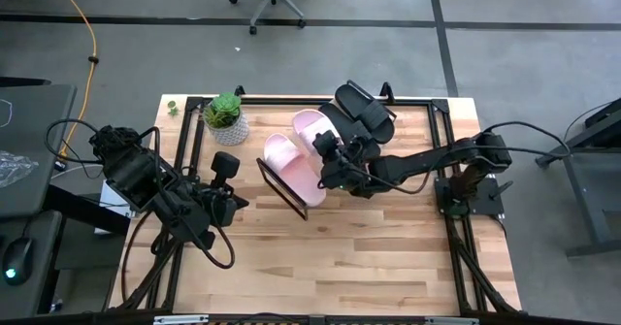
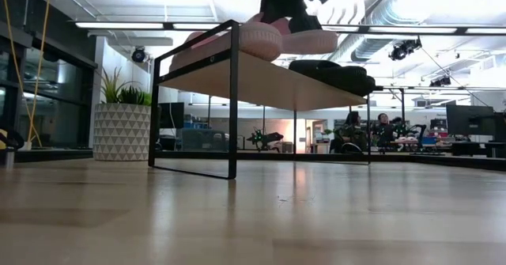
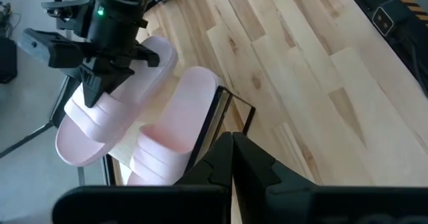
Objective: Pick and place slides into the shelf
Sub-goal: Put the pink slide on the shelf
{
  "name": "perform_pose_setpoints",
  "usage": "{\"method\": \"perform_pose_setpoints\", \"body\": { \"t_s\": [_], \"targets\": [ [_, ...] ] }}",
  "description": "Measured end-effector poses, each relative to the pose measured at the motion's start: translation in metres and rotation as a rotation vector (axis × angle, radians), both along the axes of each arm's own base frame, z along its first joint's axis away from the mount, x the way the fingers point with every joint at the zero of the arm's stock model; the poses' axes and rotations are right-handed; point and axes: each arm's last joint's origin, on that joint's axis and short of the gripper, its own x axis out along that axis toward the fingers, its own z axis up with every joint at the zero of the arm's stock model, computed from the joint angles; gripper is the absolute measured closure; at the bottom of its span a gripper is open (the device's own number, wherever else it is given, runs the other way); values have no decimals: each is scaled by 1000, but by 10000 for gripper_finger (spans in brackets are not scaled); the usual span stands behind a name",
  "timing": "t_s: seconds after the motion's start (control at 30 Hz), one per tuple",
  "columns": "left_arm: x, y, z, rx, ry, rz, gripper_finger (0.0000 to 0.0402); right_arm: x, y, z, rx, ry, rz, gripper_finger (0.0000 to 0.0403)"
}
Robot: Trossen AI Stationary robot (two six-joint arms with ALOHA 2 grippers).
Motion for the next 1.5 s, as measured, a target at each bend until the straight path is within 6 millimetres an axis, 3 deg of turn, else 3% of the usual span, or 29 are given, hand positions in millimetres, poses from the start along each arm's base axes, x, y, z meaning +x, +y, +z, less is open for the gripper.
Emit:
{"method": "perform_pose_setpoints", "body": {
  "t_s": [1.5],
  "targets": [
    [0, 0, 0, -2, -14, 29, 401, 4, -33, -9, 172, 104, 191, 403]
  ]
}}
